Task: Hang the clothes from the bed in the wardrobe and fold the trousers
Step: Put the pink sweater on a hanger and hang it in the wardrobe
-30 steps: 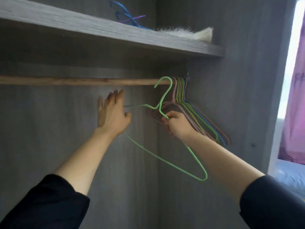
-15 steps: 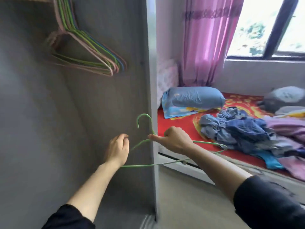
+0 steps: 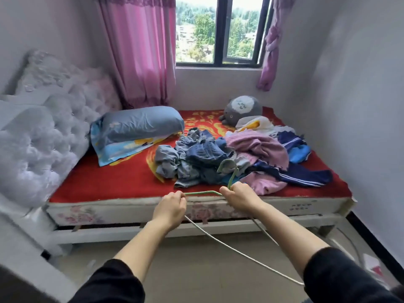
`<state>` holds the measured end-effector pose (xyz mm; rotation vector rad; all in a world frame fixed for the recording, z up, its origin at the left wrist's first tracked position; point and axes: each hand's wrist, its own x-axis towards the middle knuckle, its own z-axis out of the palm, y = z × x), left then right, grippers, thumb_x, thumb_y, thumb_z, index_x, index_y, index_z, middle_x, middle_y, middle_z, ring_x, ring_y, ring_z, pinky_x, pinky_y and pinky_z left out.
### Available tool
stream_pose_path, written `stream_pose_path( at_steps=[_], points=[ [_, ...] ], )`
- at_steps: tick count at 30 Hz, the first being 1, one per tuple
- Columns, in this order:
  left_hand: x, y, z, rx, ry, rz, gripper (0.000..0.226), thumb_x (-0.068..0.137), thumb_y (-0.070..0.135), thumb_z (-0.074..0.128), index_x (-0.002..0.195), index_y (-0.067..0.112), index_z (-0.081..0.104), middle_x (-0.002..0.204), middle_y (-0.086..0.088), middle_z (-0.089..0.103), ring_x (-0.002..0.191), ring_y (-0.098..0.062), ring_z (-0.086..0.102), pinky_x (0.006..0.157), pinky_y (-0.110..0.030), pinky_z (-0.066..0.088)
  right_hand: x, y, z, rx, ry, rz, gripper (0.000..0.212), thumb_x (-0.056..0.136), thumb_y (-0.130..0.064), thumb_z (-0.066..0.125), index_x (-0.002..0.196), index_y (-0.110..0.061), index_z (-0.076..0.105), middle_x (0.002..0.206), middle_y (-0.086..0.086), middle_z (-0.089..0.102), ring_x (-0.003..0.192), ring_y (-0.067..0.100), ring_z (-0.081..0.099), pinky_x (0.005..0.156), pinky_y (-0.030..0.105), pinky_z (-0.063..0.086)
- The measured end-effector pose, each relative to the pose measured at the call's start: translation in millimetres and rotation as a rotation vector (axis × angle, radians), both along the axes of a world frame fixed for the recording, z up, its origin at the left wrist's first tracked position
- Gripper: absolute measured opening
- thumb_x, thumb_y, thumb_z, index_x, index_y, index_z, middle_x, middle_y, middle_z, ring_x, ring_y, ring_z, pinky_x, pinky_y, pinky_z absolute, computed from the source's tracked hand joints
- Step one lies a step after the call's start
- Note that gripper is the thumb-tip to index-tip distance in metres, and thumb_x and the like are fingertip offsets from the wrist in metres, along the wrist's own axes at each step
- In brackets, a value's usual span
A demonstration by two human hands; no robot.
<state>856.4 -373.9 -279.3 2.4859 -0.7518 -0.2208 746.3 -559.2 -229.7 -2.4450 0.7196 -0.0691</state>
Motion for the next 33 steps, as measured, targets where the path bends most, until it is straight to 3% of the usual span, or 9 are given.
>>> stream_pose_path(
  at_steps=[2, 4, 9, 14, 19, 24, 28, 31, 33],
  points=[
    [7, -62, -3, 0.019, 0.021, -0.035, 0.028, 0.098, 0.027, 0.035, 0.111, 0.016, 0.058, 0.115, -0.007, 0.059, 0.11, -0.026, 0.052, 0.085, -0.036, 0.042, -3, -55, -4, 0.058, 0.015, -0.046, 0.045, 0.091, -0.037, 0.043, 0.062, -0.006, 0.057, 0.07, 0.011, 0.062, 0.072, 0.031, 0.056, 0.065, 0.036, 0.042],
    [13, -123, -3, 0.033, 0.047, -0.066, 0.029, 0.098, 0.027, 0.035, 0.114, 0.016, 0.057, 0.118, -0.008, 0.058, 0.112, -0.026, 0.051, 0.088, -0.036, 0.042, -5, -108, -4, 0.151, 0.002, -0.096, 0.043, 0.09, -0.032, 0.042, 0.065, -0.005, 0.064, 0.066, 0.01, 0.064, 0.066, 0.029, 0.059, 0.068, 0.043, 0.052],
    [31, -255, -1, 0.039, 0.085, -0.149, 0.031, 0.098, 0.028, 0.034, 0.117, 0.016, 0.055, 0.118, -0.008, 0.055, 0.113, -0.025, 0.049, 0.093, -0.037, 0.042, 11, -231, -5, 0.203, -0.018, -0.247, 0.032, 0.092, -0.023, 0.042, 0.068, -0.01, 0.06, 0.081, 0.017, 0.064, 0.078, 0.031, 0.06, 0.081, 0.045, 0.052],
    [78, -362, -14, 0.078, 0.086, -0.206, 0.03, 0.098, 0.027, 0.034, 0.115, 0.015, 0.056, 0.118, -0.01, 0.055, 0.113, -0.027, 0.049, 0.093, -0.038, 0.042, 53, -323, -29, 0.256, -0.009, -0.314, 0.032, 0.092, -0.016, 0.04, 0.068, -0.004, 0.058, 0.073, 0.02, 0.065, 0.065, 0.027, 0.059, 0.07, 0.039, 0.051],
    [152, -462, -35, 0.122, 0.091, -0.27, 0.031, 0.097, 0.026, 0.036, 0.115, 0.01, 0.056, 0.121, -0.017, 0.055, 0.115, -0.033, 0.049, 0.093, -0.039, 0.041, 114, -409, -46, 0.309, 0.001, -0.357, 0.031, 0.09, -0.015, 0.041, 0.066, -0.004, 0.058, 0.061, 0.014, 0.063, 0.044, 0.019, 0.056, 0.046, 0.024, 0.047],
    [231, -556, -50, 0.159, 0.112, -0.28, 0.033, 0.096, 0.022, 0.038, 0.119, 0.006, 0.055, 0.126, -0.021, 0.052, 0.119, -0.036, 0.047, 0.099, -0.039, 0.038, 176, -503, -50, 0.321, -0.005, -0.45, 0.03, 0.091, -0.016, 0.041, 0.07, -0.005, 0.059, 0.082, 0.024, 0.067, 0.076, 0.034, 0.061, 0.08, 0.04, 0.052],
    [275, -622, -68, 0.208, 0.131, -0.289, 0.034, 0.095, 0.022, 0.039, 0.122, 0.006, 0.053, 0.128, -0.02, 0.05, 0.12, -0.036, 0.045, 0.102, -0.041, 0.037, 211, -570, -65, 0.209, 0.043, -0.489, 0.036, 0.092, -0.012, 0.038, 0.056, -0.014, 0.04, 0.095, 0.029, 0.063, 0.092, 0.041, 0.057, 0.071, 0.034, 0.033],
    [303, -669, -86, 0.235, 0.16, -0.26, 0.036, 0.094, 0.024, 0.042, 0.124, 0.008, 0.052, 0.131, -0.018, 0.047, 0.122, -0.035, 0.042, 0.102, -0.041, 0.036, 237, -624, -79, 0.134, 0.038, -0.495, 0.038, 0.095, -0.012, 0.035, 0.058, -0.019, 0.03, 0.103, 0.03, 0.062, 0.098, 0.044, 0.055, 0.075, 0.038, 0.036],
    [325, -702, -99, 0.253, 0.174, -0.231, 0.038, 0.093, 0.025, 0.043, 0.127, 0.008, 0.05, 0.135, -0.016, 0.044, 0.124, -0.034, 0.039, 0.103, -0.041, 0.035, 260, -666, -89, 0.104, 0.047, -0.483, 0.036, 0.096, -0.013, 0.034, 0.061, -0.017, 0.036, 0.106, 0.027, 0.062, 0.099, 0.044, 0.054, 0.074, 0.039, 0.034]
  ],
)
